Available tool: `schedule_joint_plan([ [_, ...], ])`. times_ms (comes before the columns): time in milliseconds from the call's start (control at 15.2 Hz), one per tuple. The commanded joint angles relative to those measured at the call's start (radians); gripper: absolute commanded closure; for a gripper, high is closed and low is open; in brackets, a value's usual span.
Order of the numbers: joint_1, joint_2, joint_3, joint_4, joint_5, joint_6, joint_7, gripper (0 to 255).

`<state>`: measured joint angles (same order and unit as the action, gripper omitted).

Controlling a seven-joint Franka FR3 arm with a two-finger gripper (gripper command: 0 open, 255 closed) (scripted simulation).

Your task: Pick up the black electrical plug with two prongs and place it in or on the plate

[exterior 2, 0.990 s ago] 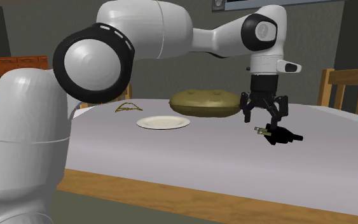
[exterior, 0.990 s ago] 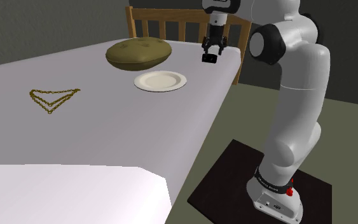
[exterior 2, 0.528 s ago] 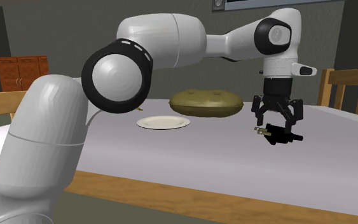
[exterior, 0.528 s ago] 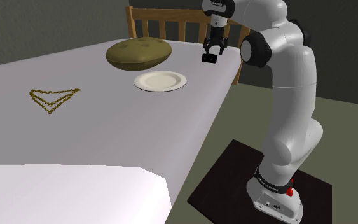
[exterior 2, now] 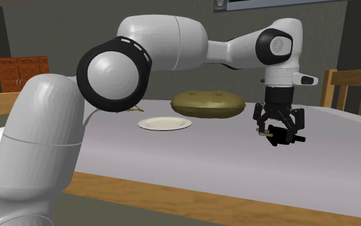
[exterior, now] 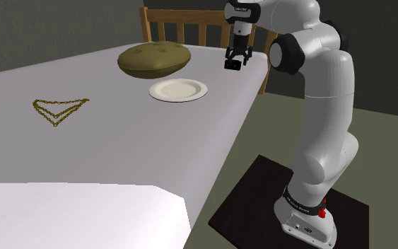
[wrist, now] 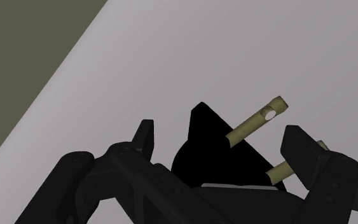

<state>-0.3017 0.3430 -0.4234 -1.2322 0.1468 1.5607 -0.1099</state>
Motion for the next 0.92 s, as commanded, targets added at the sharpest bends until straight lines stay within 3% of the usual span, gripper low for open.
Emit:
schedule_joint_plan([
  [0, 0.000, 0.001, 0.000, 0.000, 0.000, 0.000, 0.000, 0],
  [132, 0.000, 0.001, 0.000, 0.000, 0.000, 0.000, 0.000, 0],
  [198, 0.000, 0.001, 0.000, 0.000, 0.000, 0.001, 0.000, 255],
  [858, -0.003, 0.006, 0.000, 0.022, 0.002, -0.016, 0.000, 255],
])
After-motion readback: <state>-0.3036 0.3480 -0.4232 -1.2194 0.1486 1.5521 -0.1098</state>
